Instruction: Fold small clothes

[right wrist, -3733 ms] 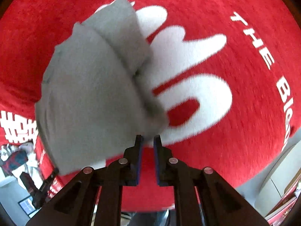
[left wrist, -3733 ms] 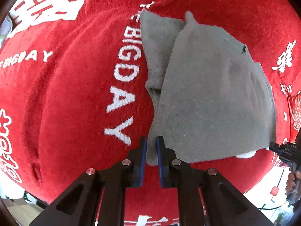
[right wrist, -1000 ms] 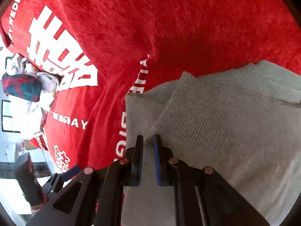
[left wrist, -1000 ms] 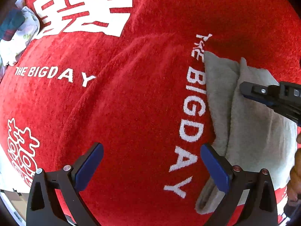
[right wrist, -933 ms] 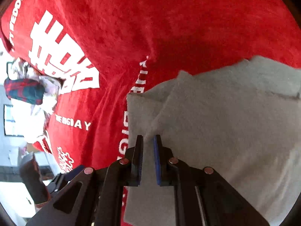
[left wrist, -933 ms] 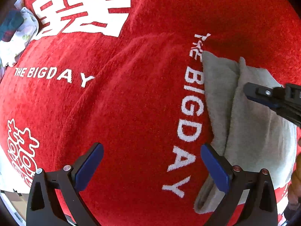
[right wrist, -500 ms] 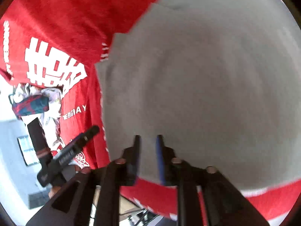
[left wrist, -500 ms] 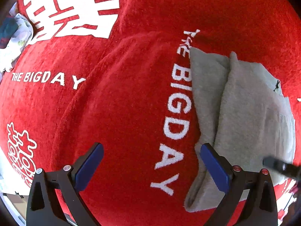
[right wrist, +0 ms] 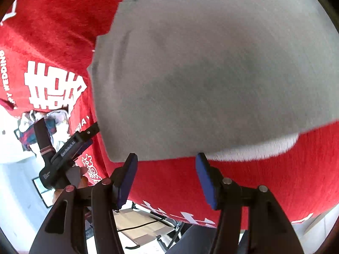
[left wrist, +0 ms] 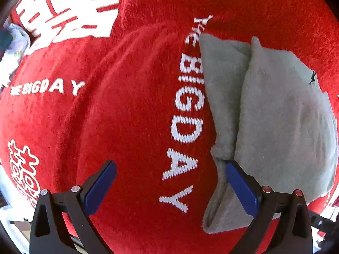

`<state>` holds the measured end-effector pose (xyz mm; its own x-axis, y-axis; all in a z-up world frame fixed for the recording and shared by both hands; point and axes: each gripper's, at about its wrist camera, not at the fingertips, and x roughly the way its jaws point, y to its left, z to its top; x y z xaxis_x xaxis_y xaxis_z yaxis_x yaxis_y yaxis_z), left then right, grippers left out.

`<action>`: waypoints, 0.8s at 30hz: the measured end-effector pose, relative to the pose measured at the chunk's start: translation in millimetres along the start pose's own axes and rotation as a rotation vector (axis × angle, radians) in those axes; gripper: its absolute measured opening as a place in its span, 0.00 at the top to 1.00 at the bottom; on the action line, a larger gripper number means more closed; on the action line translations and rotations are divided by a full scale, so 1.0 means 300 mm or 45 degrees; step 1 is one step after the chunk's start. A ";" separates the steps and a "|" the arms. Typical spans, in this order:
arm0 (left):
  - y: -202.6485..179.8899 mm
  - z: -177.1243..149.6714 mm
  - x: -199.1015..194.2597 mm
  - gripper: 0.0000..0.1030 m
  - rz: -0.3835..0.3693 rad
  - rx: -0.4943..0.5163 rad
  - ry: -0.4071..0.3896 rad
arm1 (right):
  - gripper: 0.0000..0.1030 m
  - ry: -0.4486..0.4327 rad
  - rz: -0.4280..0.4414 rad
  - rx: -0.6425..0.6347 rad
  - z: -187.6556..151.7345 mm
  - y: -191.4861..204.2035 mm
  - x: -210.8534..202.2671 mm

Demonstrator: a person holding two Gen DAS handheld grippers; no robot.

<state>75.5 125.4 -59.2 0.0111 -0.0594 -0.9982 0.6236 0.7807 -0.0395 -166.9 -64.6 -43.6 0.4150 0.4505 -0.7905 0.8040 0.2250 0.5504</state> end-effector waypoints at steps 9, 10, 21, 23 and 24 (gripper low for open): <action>-0.002 0.007 0.005 0.00 -0.214 -0.044 0.030 | 0.41 -0.097 0.297 0.228 -0.042 -0.080 0.074; -0.010 -0.003 -0.001 0.00 -0.233 -0.043 0.030 | 0.41 -0.120 0.338 0.258 -0.039 -0.084 0.084; -0.034 0.057 0.025 0.00 -0.577 -0.151 0.104 | 0.85 -0.197 0.580 0.379 0.057 0.007 0.164; -0.026 0.073 0.021 0.00 -0.631 -0.190 0.109 | 0.91 -0.187 0.585 0.347 0.063 0.015 0.151; -0.010 0.082 0.020 0.00 -0.649 -0.198 0.110 | 0.91 -0.186 0.594 0.317 0.065 0.022 0.136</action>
<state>93.0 107.3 -64.0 -0.3309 -0.4083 -0.8508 0.4103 0.7496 -0.5193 -136.4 -61.5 -77.6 0.7922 0.3252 -0.5164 0.5895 -0.1892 0.7853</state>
